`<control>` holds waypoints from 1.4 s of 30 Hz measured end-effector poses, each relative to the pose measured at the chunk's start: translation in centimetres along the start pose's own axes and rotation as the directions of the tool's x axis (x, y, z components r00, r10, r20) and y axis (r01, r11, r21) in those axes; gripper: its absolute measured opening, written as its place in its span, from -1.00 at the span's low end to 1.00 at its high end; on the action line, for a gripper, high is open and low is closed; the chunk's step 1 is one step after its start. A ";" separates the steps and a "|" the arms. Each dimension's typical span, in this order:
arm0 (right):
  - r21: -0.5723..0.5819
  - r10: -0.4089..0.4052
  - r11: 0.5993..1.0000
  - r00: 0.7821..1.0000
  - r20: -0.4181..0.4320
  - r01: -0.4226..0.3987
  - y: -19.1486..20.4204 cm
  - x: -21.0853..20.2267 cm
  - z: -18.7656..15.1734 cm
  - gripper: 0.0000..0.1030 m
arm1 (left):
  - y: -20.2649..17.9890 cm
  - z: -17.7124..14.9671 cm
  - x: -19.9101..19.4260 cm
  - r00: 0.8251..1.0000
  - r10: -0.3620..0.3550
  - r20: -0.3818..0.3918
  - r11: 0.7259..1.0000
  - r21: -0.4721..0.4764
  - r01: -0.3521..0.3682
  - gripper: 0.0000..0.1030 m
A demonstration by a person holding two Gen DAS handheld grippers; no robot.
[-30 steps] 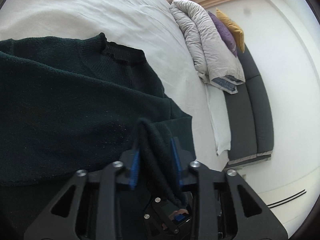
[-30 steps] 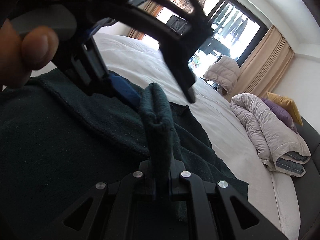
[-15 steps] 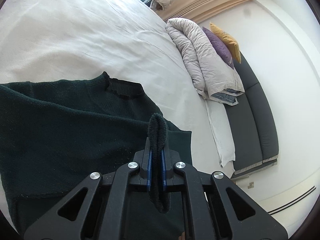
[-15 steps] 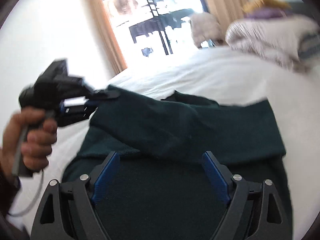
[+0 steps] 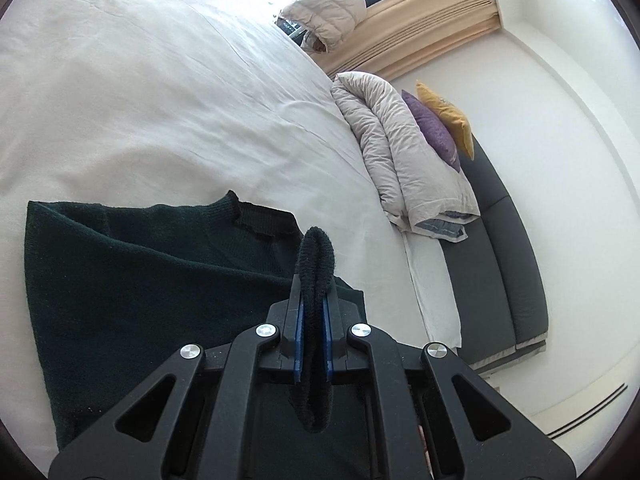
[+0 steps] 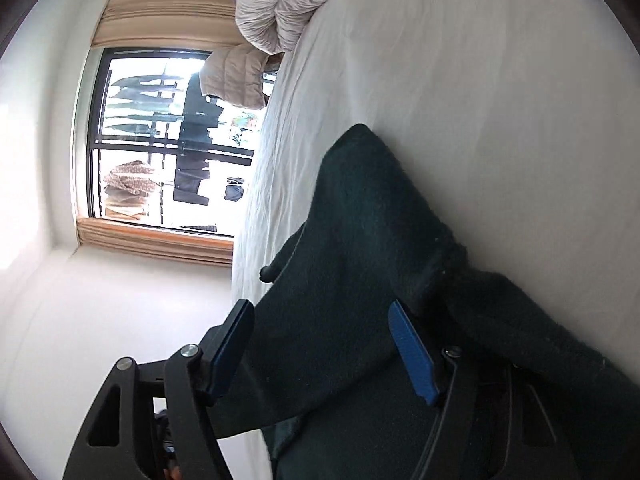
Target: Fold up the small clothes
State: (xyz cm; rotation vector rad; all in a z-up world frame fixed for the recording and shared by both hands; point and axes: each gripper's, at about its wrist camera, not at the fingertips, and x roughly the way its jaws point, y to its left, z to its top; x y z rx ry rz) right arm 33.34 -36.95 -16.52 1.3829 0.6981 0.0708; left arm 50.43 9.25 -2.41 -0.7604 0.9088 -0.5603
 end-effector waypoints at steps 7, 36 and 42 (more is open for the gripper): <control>0.037 -0.027 0.999 0.999 -0.029 0.028 -0.5 1.3 -1.9 0.47 | 0.0 0.2 -0.9 1.000 -0.012 0.010 1.000 0.002 0.012 -0.88; -0.199 -0.132 0.973 0.989 -0.072 0.115 -0.3 2.4 0.6 -0.02 | 13.1 -2.5 2.2 0.979 0.202 -0.001 0.975 -0.099 -0.201 -0.82; -0.212 -0.201 0.959 0.979 -0.034 0.189 -0.2 -2.5 -1.0 0.14 | 12.2 -2.1 1.2 0.973 0.231 0.013 0.970 -0.085 -0.229 -0.82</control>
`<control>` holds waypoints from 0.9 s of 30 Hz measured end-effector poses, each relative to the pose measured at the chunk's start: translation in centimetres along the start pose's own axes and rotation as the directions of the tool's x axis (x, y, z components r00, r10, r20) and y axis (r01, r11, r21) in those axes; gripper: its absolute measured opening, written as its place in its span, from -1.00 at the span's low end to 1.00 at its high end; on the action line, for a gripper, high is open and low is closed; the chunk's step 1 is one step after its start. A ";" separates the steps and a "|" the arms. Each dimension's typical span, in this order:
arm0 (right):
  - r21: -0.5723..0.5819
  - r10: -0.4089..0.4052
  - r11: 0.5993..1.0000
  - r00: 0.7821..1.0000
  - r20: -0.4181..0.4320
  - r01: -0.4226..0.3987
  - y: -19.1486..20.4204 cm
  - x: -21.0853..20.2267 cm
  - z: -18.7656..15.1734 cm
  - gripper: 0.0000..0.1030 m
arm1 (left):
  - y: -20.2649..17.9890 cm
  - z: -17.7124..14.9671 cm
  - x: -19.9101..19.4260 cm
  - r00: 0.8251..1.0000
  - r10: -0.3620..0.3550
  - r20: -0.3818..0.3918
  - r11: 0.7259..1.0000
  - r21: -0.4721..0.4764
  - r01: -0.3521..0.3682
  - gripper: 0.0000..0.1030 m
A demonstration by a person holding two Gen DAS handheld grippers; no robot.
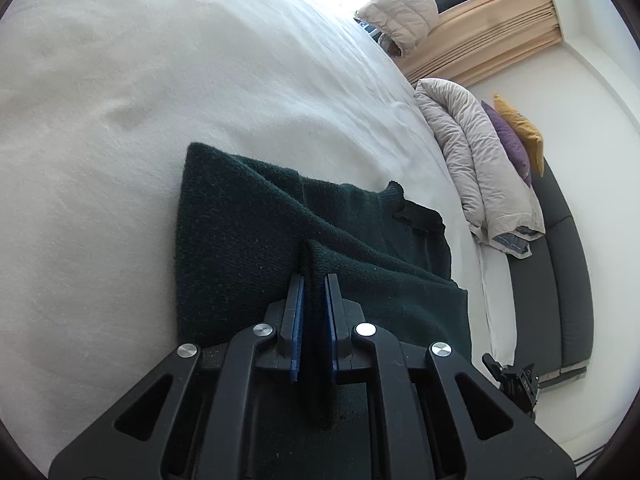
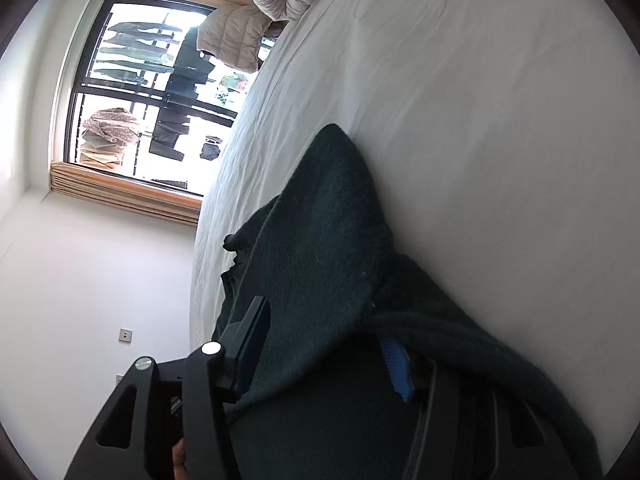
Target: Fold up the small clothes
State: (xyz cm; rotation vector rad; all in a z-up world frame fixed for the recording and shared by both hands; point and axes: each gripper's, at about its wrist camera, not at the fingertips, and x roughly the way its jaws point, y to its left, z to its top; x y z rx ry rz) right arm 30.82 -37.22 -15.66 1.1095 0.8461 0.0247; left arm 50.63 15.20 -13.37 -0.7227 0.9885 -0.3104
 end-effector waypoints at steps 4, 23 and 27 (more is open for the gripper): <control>-0.034 0.003 0.999 0.999 0.039 -0.001 1.6 -1.7 0.5 0.16 | -0.3 0.4 -3.0 0.994 0.096 0.043 0.994 0.040 -0.098 -0.82; -0.025 -0.226 0.974 0.974 0.015 0.226 1.4 -3.2 -0.1 0.14 | -3.6 -4.3 0.8 0.993 0.114 0.018 0.964 0.238 -0.115 -0.82; -0.163 -0.294 0.941 0.955 0.050 0.298 5.5 -3.4 -0.6 0.14 | -3.6 -4.7 0.5 0.992 0.125 0.029 0.955 0.266 -0.128 -0.82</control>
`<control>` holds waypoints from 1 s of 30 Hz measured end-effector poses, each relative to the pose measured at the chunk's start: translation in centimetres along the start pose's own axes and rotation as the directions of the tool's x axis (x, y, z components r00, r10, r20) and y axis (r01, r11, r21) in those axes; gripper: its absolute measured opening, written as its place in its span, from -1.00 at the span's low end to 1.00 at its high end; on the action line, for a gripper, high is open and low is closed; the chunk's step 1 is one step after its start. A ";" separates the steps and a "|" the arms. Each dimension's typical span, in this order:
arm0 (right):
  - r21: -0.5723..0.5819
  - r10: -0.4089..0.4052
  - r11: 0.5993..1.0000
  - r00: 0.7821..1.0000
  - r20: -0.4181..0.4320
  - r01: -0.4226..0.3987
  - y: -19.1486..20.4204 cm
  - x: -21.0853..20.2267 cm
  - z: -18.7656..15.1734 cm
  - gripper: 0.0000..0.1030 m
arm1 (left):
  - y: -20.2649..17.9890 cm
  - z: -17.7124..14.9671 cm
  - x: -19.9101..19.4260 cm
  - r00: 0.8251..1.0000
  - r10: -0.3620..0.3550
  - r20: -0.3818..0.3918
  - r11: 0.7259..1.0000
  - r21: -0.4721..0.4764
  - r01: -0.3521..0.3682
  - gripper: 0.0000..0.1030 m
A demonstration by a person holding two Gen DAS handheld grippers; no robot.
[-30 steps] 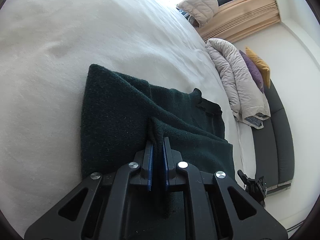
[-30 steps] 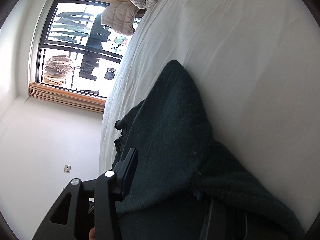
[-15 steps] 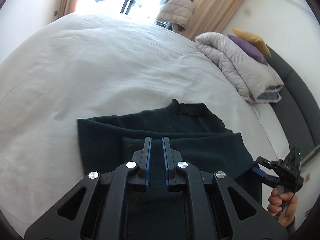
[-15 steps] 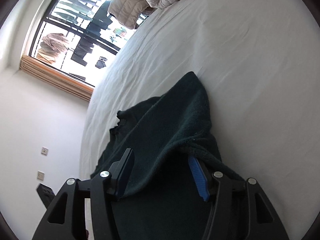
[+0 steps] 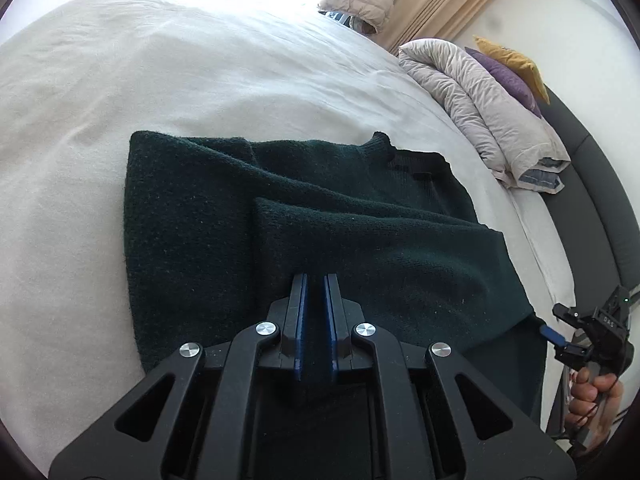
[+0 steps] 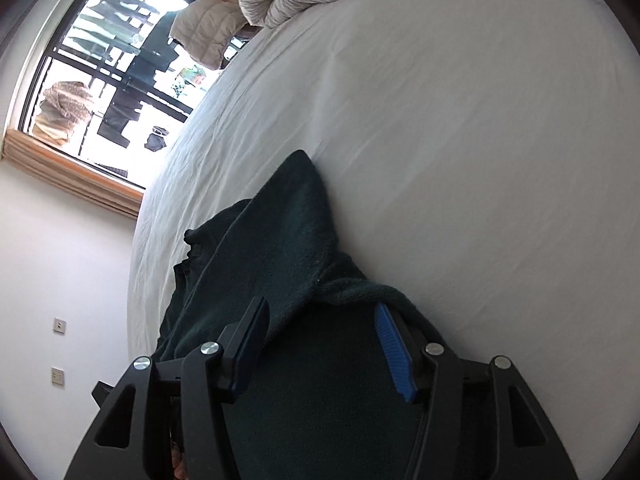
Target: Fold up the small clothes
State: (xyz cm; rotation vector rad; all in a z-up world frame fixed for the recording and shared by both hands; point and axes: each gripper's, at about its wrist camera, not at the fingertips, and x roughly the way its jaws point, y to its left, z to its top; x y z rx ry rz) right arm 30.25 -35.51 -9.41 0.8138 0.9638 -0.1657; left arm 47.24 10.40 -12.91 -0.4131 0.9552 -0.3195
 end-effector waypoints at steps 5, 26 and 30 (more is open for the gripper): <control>0.103 -0.013 0.995 1.000 0.022 0.011 -3.0 -1.4 -0.5 0.16 | 0.6 -0.3 -0.1 1.000 -0.024 0.008 1.000 -0.012 0.024 -0.82; 0.215 0.480 0.861 0.876 -0.048 -0.460 -7.5 10.1 1.2 -1.00 | 1.5 -1.9 -1.0 0.996 -0.074 0.044 0.994 -0.073 0.077 -0.82; 0.224 0.408 0.888 0.913 0.014 -0.400 -10.4 6.5 0.8 -1.00 | 1.9 -3.2 -3.5 0.998 -0.038 0.053 0.993 -0.110 0.044 -0.82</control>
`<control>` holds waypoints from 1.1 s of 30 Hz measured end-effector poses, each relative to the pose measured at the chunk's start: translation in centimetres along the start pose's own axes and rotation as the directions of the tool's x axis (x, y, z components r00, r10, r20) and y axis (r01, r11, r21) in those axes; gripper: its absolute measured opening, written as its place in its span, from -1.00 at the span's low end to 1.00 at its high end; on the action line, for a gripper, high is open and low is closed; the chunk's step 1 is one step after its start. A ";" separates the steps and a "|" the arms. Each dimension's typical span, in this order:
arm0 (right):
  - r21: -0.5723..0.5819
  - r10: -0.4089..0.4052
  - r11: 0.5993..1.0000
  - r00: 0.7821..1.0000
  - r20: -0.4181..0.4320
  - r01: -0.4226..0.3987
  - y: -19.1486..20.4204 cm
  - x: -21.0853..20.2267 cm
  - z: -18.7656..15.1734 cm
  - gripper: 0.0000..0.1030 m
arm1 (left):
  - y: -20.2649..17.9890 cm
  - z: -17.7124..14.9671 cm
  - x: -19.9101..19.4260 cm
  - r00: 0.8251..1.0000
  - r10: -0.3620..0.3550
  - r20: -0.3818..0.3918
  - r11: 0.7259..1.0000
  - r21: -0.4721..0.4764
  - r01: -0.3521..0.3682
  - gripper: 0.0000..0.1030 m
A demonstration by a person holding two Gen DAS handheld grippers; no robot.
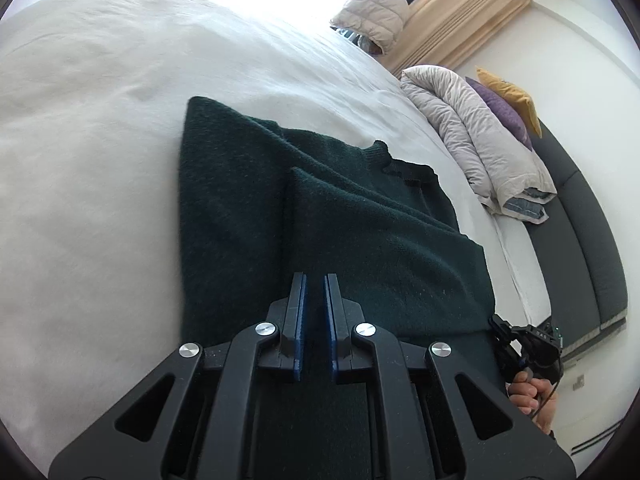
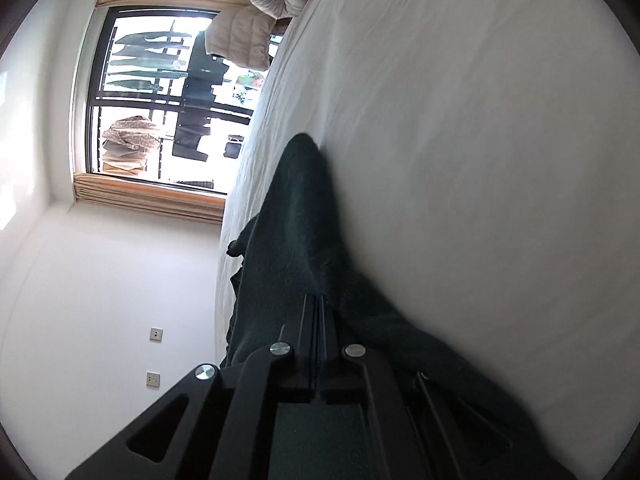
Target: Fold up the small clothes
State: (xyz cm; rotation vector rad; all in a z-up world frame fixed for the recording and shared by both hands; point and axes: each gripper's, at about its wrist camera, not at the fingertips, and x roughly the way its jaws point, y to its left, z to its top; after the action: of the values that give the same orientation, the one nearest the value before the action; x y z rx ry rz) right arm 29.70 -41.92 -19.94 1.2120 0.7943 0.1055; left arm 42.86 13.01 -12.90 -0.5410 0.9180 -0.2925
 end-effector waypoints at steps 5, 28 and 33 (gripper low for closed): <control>-0.141 -0.183 0.969 0.972 0.150 0.204 2.4 -7.2 -2.9 -0.11 | -0.6 -3.3 -5.7 0.997 0.067 0.025 0.997 0.044 -0.068 -0.81; -0.792 -0.144 0.433 0.901 0.410 0.430 12.3 -21.0 -29.0 1.00 | -10.9 -35.8 -22.6 0.955 0.133 0.264 0.574 0.765 -0.292 0.87; -0.833 -0.185 0.346 0.902 0.390 0.431 11.7 -20.1 -31.9 0.89 | -11.7 -39.1 -21.8 0.906 0.171 0.387 0.292 0.859 -0.422 0.86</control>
State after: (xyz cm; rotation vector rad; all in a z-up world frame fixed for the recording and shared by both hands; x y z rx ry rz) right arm -0.19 -21.67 -3.87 -0.0340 0.5862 0.0610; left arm -1.81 1.00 -10.82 0.7091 0.4603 -0.3522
